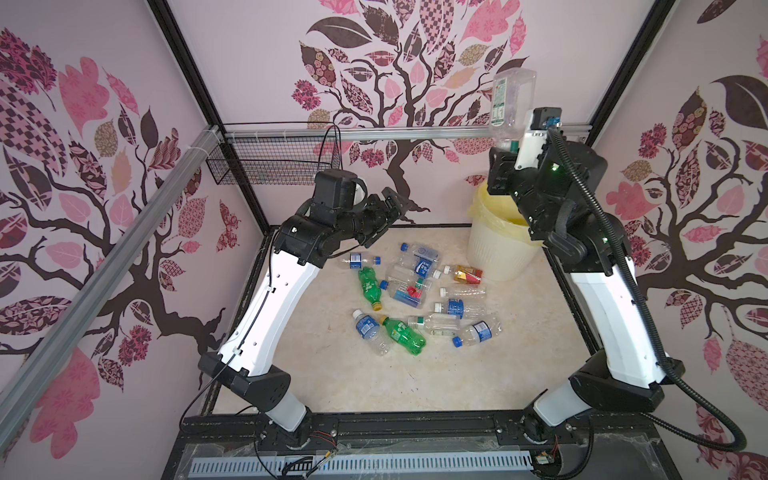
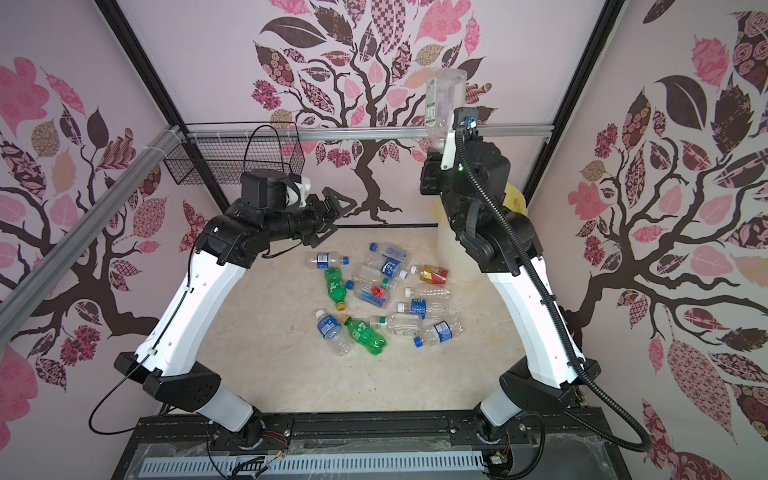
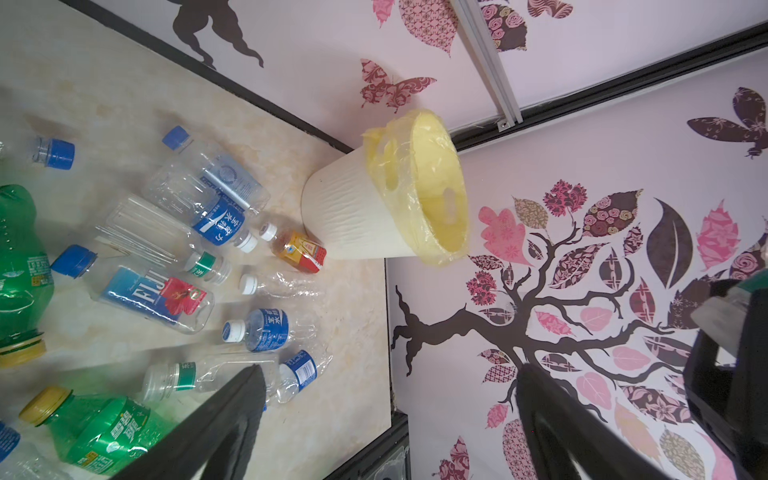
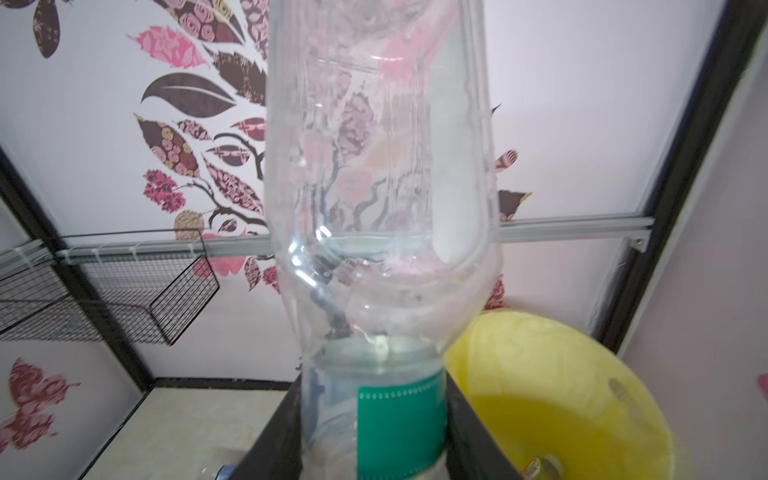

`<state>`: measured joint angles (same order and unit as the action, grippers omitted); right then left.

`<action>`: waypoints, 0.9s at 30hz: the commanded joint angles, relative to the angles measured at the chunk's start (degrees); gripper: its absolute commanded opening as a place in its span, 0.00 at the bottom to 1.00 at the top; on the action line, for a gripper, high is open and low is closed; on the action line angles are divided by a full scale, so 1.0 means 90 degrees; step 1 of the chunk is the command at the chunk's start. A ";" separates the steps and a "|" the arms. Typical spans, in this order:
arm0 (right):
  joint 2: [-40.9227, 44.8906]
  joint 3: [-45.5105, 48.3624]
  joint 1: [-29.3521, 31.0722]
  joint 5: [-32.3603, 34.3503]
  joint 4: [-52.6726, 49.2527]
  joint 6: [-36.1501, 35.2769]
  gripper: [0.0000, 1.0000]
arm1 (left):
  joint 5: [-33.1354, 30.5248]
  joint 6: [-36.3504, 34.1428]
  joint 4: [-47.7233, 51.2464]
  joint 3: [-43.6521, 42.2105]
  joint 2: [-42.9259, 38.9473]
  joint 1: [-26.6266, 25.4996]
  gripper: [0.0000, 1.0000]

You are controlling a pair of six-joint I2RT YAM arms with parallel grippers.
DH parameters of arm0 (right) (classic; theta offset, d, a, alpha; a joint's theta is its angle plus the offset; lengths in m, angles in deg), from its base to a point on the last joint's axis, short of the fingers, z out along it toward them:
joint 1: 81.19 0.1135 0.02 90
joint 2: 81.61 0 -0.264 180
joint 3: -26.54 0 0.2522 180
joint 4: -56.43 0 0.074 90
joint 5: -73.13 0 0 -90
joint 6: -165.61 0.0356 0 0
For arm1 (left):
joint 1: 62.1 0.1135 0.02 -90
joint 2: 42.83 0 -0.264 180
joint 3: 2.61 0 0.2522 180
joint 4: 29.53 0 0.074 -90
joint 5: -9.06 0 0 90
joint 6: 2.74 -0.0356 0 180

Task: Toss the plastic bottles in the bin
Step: 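Carry the green-label bottle over the bin with the right gripper and release it, then swing the right gripper back over the pile while the left lowers toward bottles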

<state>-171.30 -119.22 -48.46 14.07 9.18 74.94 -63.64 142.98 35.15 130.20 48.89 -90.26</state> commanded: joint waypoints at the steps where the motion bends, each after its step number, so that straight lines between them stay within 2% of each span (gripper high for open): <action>1: -0.0279 0.0187 -0.0141 0.0822 0.0498 -0.0862 0.34 | 0.0120 0.0020 -0.0240 0.0082 -0.0004 -0.0005 0.97; 5: -0.0637 0.0776 -0.1282 0.0309 0.0140 0.0411 0.35 | 0.0287 0.0034 -0.0249 0.0093 0.0148 -0.0006 0.97; 6: -0.0810 0.0967 -0.1565 0.0185 0.0033 0.0660 0.39 | 0.0319 0.0022 -0.0249 0.0085 0.0178 0.0002 0.97; 8: -0.1329 0.0770 -0.1968 -0.0097 -0.0514 0.1006 0.56 | 0.0370 0.0002 -0.0205 0.0091 0.0236 0.0018 0.97; 10: -0.1782 0.0049 -0.2036 0.0049 -0.1103 0.1139 0.84 | 0.0401 -0.0054 -0.0133 0.0108 0.0242 0.0051 0.97; 12: -0.1817 -0.0102 -0.2042 0.0100 -0.1116 0.1250 0.99 | 0.0412 -0.0159 -0.0043 0.0093 0.0221 0.0101 0.97; 20: -0.1749 -0.0177 -0.2035 -0.0323 -0.1503 0.1612 0.99 | 0.0535 -0.0065 0.0009 -0.0119 0.0213 0.0294 0.97; 27: -0.1389 0.0577 -0.2000 -0.1065 -0.1534 0.2086 0.99 | 0.0606 -0.0108 0.0084 0.0362 0.0580 0.0292 0.97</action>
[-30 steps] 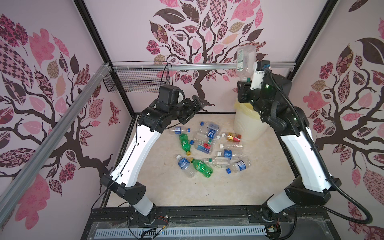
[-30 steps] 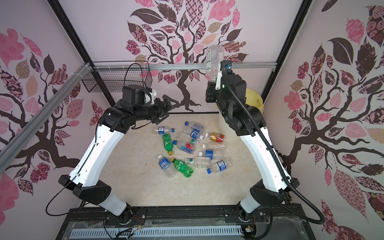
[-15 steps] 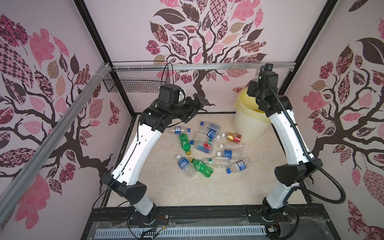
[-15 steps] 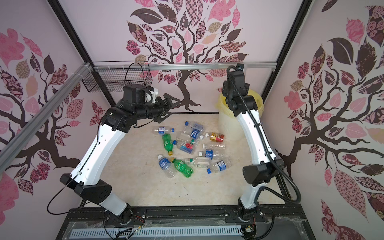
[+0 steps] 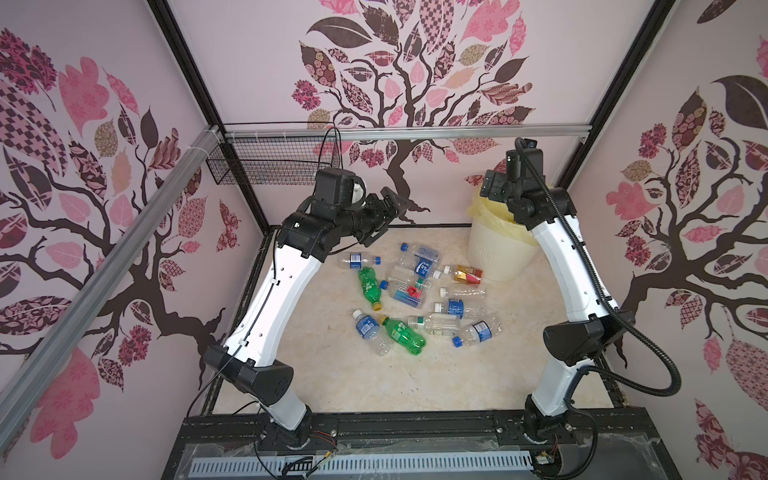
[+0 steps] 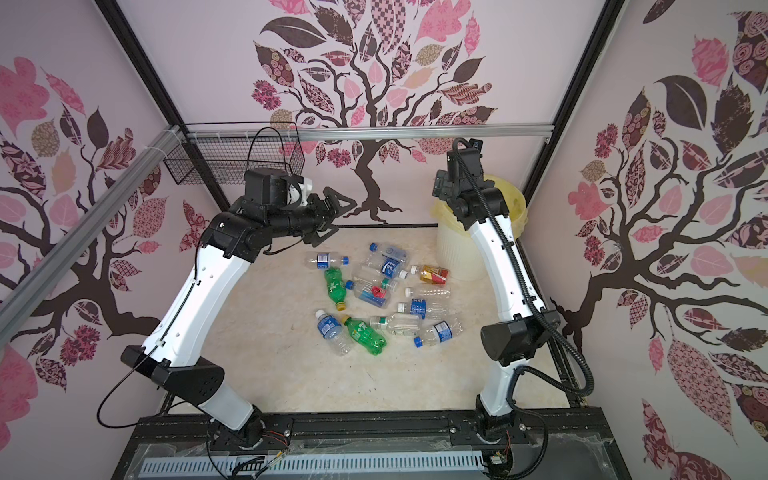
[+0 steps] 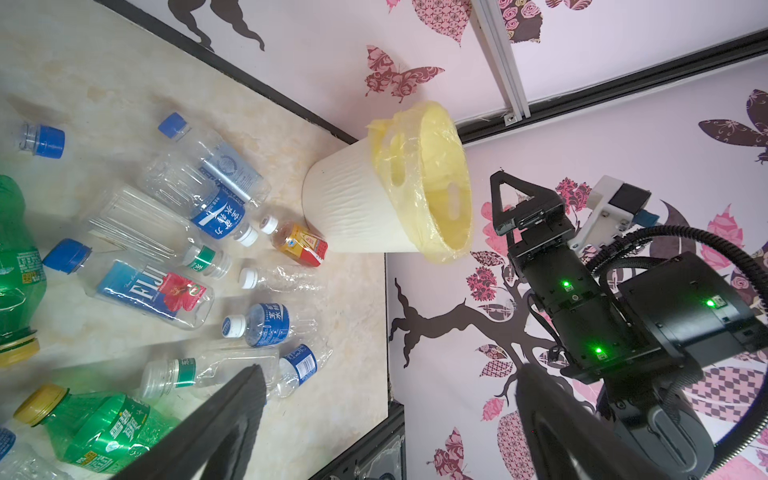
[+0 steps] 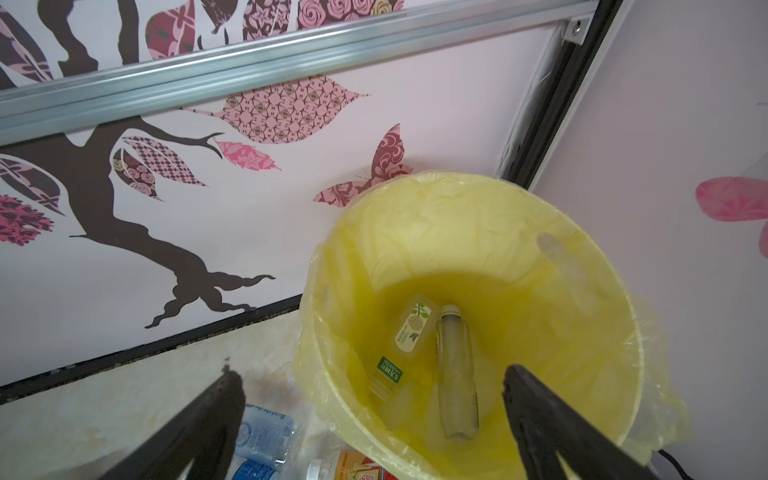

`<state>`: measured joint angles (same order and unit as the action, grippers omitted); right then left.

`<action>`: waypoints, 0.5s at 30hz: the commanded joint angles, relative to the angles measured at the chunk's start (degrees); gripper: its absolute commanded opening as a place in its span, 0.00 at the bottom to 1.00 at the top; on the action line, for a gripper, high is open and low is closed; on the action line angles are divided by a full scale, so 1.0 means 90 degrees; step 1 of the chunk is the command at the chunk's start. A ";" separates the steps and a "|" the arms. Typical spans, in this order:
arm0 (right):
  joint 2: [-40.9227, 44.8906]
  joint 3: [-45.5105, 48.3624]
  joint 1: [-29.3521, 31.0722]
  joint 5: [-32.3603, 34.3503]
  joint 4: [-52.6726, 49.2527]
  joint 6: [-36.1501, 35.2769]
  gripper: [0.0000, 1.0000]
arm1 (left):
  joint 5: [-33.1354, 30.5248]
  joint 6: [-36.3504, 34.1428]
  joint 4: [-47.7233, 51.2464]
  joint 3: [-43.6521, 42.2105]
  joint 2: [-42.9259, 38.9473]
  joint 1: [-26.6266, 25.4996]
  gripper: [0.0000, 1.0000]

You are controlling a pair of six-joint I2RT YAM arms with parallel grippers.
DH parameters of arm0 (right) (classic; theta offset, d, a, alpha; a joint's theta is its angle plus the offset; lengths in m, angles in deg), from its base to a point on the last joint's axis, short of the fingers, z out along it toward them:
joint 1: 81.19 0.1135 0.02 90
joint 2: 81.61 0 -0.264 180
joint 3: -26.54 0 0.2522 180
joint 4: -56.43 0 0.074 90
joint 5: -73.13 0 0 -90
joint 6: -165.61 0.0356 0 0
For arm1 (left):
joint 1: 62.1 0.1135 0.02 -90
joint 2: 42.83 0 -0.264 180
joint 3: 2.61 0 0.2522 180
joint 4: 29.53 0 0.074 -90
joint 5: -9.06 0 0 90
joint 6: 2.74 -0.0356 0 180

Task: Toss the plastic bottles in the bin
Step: 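Swing the right gripper back over the pile while the left lowers toward bottles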

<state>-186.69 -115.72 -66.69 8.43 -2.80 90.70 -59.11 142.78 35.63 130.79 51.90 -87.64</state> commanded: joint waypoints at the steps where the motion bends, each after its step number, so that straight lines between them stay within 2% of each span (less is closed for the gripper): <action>1: 0.0397 0.0323 0.0065 -0.0590 -0.0135 0.0397 0.99 | 0.0104 -0.0176 0.0050 0.0396 0.0308 0.0005 0.97; 8: 0.0999 0.1645 0.0467 -0.1458 0.0320 0.1043 1.00 | -0.0464 -0.0461 0.0058 -0.0154 0.0089 -0.0004 0.97; 12: 0.1070 0.1945 0.0962 -0.1569 0.0272 0.1102 1.00 | -0.0802 -0.0710 0.0270 -0.0882 -0.0194 0.0068 0.97; 15: 0.1165 0.2369 0.1185 -0.1954 0.0406 0.1357 1.00 | -0.0931 -0.0691 0.0414 -0.1822 -0.0419 0.0274 0.97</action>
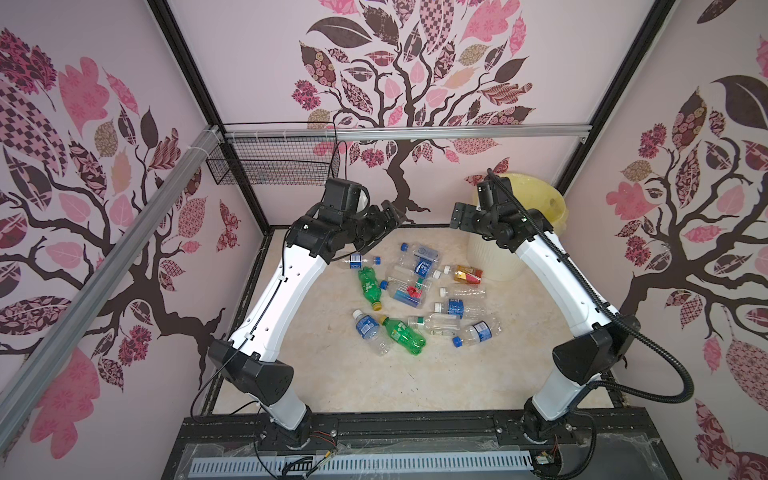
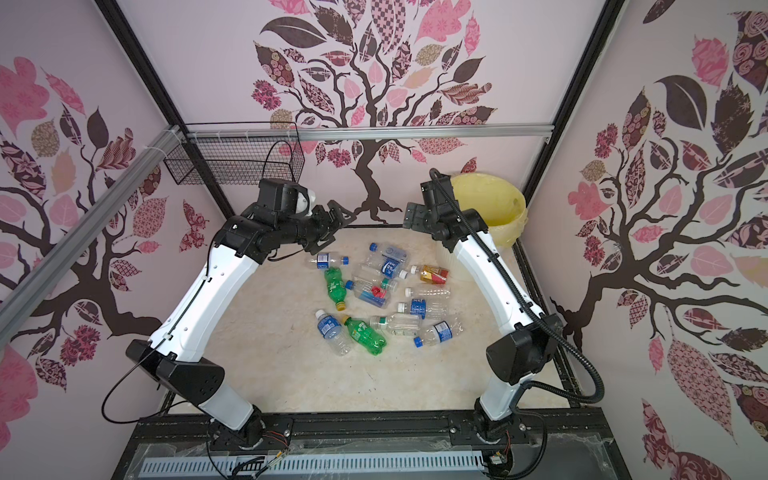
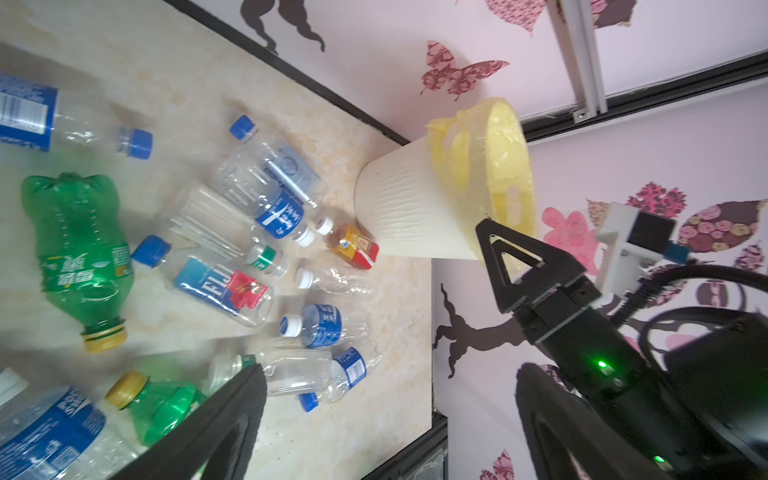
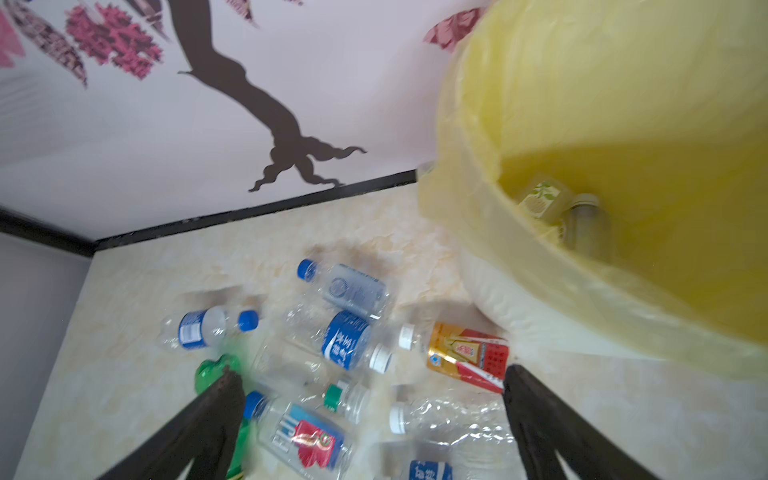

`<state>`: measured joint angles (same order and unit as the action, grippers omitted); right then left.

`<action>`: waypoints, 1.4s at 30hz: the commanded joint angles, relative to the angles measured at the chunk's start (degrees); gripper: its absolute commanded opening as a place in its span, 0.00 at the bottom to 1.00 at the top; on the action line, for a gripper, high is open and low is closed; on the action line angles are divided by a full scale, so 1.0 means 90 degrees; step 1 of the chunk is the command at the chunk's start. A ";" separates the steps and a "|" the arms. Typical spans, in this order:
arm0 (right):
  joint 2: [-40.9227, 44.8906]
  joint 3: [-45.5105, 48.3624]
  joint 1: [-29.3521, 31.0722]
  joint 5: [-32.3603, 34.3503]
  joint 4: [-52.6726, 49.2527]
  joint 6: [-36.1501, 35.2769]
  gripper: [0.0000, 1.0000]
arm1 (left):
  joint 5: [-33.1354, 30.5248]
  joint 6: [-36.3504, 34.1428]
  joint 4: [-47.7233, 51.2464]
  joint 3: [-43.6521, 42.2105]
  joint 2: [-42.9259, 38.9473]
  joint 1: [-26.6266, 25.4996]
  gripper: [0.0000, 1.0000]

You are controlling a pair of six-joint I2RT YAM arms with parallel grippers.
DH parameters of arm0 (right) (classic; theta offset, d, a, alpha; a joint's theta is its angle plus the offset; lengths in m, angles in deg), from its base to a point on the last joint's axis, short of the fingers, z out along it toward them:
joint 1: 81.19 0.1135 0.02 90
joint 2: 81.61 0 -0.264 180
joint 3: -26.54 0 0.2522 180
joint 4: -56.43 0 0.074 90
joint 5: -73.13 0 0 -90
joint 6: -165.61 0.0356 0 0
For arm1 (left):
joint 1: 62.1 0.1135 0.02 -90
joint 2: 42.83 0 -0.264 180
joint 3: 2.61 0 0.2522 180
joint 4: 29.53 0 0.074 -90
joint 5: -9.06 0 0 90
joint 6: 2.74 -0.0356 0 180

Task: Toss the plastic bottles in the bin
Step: 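Swing the right gripper back over the pile while the left lowers toward bottles, then grasp the clear Pocari Sweat bottle by its neck with the left gripper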

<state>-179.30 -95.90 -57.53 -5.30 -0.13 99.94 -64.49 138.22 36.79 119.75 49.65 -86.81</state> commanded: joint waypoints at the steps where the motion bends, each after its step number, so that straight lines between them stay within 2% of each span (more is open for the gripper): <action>1: 0.0366 0.0309 0.0269 -0.0465 0.0168 0.0343 0.99 | -0.0395 -0.0181 0.0308 -0.0860 -0.0237 0.0252 0.97; 9: 0.0422 0.1054 0.0795 -0.0526 0.0324 0.0158 1.00 | -0.0970 -0.0253 0.0846 -0.2026 -0.0278 0.0499 0.97; 14: 0.0734 0.1898 0.1060 -0.0535 0.0767 0.0112 1.00 | -0.0783 -0.0049 0.0831 -0.2889 -0.0314 0.0510 0.97; 25: 0.0832 0.2418 0.1394 -0.0701 0.0967 -0.0014 0.99 | -0.0423 0.0217 0.0479 -0.4332 -0.0579 0.0511 0.97; 30: 0.0776 0.2333 0.1418 -0.0785 0.0945 -0.0055 1.00 | -0.0311 0.0217 0.0162 -0.4591 -0.0459 0.0488 0.94; 35: 0.0766 0.2416 0.1657 -0.0870 0.1043 -0.0219 1.00 | -0.0324 0.0114 0.0165 -0.4464 -0.0110 0.0315 0.92; 42: 0.1109 0.3008 0.1963 -0.1337 0.1492 -0.0404 1.00 | -0.0206 0.0077 0.0023 -0.4641 0.0188 0.0294 0.88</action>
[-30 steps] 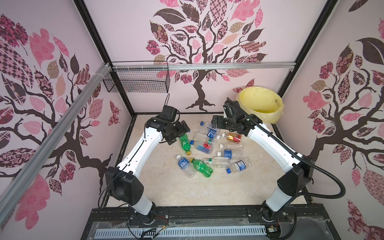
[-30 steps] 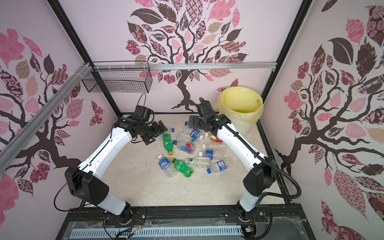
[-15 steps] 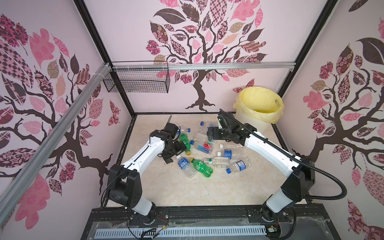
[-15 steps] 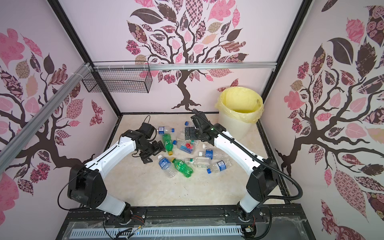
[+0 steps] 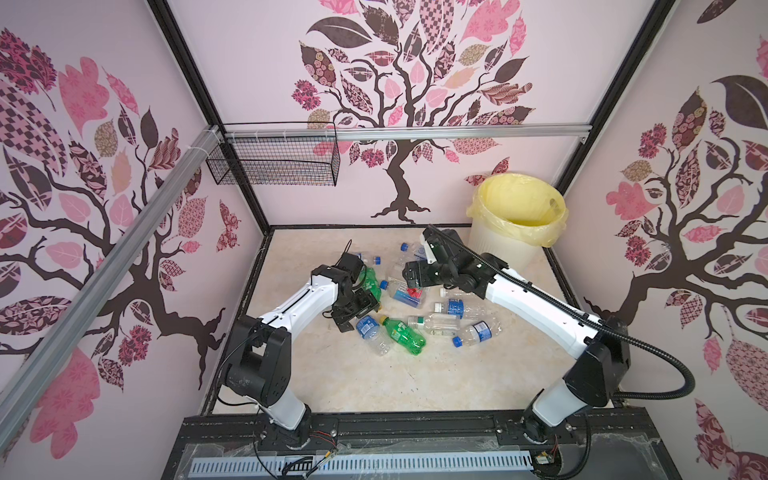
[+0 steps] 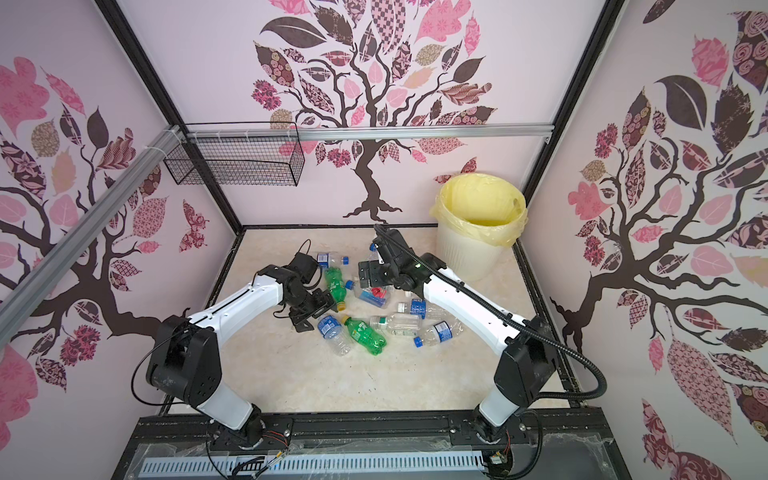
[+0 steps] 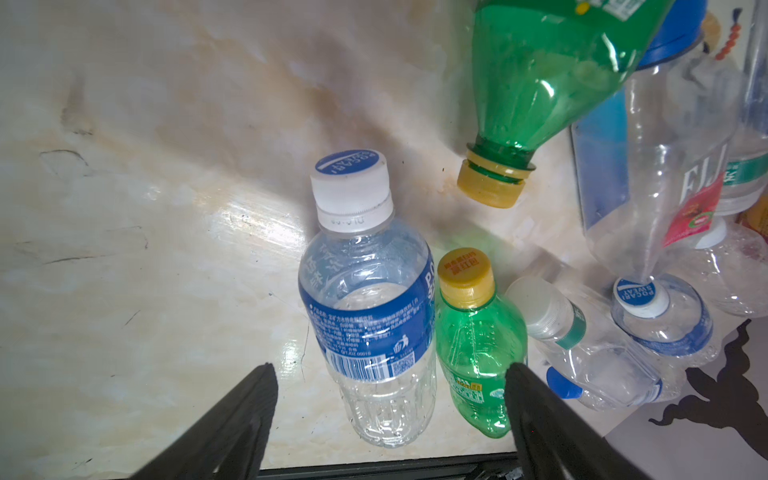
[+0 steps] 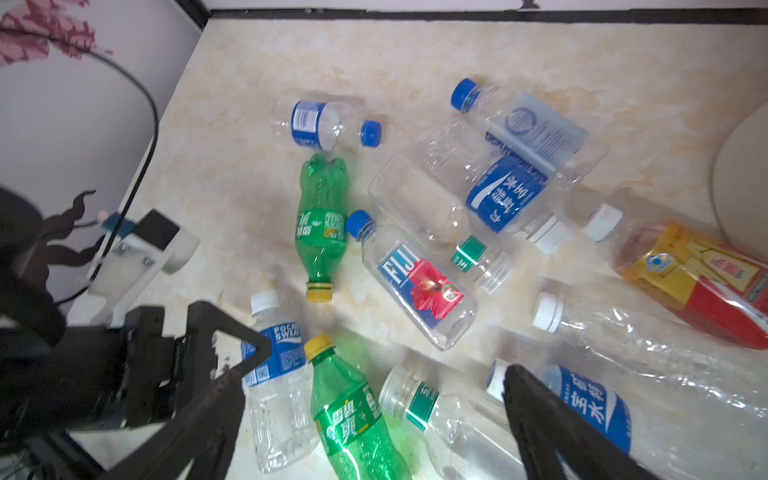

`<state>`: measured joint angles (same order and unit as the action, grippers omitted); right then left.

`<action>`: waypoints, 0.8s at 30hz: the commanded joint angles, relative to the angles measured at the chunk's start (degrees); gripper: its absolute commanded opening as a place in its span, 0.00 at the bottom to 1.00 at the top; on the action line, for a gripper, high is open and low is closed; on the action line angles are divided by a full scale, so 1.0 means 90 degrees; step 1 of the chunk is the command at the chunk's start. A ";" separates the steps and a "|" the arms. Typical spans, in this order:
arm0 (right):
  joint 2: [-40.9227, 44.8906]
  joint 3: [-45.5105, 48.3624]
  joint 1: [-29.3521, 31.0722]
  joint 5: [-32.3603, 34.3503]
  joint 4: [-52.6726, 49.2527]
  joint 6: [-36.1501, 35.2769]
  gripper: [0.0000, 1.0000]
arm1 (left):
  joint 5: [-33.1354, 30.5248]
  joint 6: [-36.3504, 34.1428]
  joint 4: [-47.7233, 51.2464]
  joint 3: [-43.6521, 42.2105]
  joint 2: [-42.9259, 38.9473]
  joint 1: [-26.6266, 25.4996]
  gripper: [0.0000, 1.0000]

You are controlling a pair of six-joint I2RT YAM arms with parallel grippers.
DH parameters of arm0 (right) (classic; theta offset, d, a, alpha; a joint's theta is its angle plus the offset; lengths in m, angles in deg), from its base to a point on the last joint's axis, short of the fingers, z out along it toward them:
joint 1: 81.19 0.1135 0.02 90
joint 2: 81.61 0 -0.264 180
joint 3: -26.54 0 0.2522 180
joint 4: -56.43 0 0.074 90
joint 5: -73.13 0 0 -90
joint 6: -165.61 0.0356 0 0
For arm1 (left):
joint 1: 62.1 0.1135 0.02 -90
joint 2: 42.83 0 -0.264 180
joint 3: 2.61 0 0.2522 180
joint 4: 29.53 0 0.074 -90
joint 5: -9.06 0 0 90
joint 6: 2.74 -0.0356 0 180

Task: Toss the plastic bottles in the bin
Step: 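Grasp the clear Pocari Sweat bottle by its neck with the left gripper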

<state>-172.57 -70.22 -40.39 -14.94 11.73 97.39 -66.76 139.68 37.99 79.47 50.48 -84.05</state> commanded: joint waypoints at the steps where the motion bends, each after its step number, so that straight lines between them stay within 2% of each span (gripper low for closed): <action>1: 0.0431 0.0265 0.0065 -0.0360 0.0253 -0.0125 1.00 | 0.0036 -0.0112 -0.0124 -0.0187 0.0118 -0.0007 0.88; 9: 0.0652 0.0671 0.0133 -0.0591 0.0408 -0.0159 1.00 | -0.0087 -0.0325 -0.0195 -0.0290 0.0373 -0.0009 0.84; 17: 0.0621 0.0603 0.0150 -0.0413 0.0332 -0.0306 1.00 | -0.0217 -0.0280 -0.0464 -0.0512 0.0583 -0.0001 0.80; 24: 0.0557 0.0550 0.0145 -0.0429 0.0332 -0.0308 1.00 | -0.0276 -0.0240 -0.0580 -0.0440 0.0845 0.0008 0.69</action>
<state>-169.01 -63.70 -39.26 -19.40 15.01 95.05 -68.01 137.80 33.62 75.92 57.13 -84.03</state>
